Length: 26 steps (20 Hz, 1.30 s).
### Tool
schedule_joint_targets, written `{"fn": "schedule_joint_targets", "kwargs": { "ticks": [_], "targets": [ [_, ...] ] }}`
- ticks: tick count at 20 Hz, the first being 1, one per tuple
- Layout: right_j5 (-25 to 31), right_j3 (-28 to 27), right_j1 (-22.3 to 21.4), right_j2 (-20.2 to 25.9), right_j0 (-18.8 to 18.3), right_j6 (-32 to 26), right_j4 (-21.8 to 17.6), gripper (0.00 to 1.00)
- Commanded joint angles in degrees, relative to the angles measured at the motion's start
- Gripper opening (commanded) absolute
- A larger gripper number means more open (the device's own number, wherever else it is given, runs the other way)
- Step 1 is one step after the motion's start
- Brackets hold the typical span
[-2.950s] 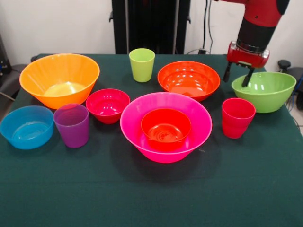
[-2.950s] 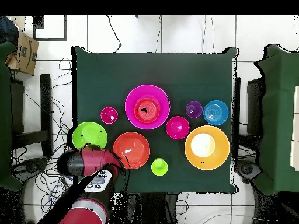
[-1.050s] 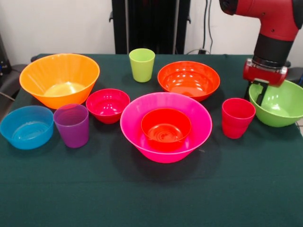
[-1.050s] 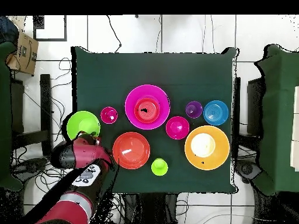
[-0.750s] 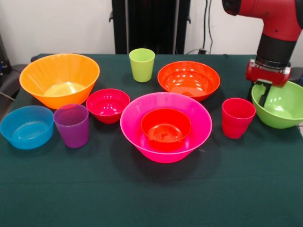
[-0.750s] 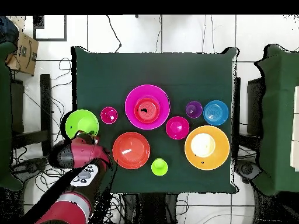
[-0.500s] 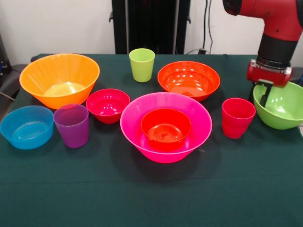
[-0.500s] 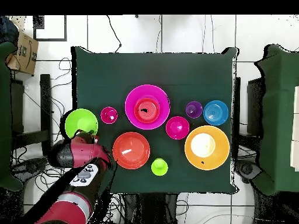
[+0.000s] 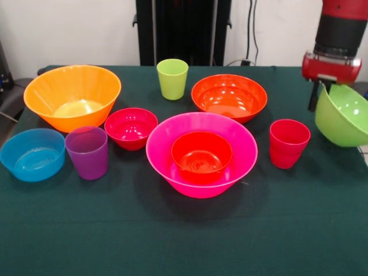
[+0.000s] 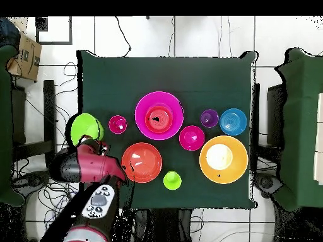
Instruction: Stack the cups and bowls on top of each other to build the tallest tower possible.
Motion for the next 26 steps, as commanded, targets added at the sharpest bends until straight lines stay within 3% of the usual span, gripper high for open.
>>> {"fn": "schedule_joint_targets", "kwargs": {
  "ticks": [1,9,14,19,26],
  "targets": [
    [10.7,9.8,-13.8,5.6,-6.4,2.1,-4.5,0.0],
    [21.8,14.1,-25.7,9.7,-16.4,-5.6,-6.4,0.0],
    [29.2,13.5,-30.1,11.1,-21.2,-9.4,-7.3,0.0],
    [25.8,13.5,-26.9,16.1,-28.2,-13.9,-9.8,0.0],
    [23.8,7.6,-20.5,19.7,-34.3,-14.1,-18.0,0.0]
  ]
}}
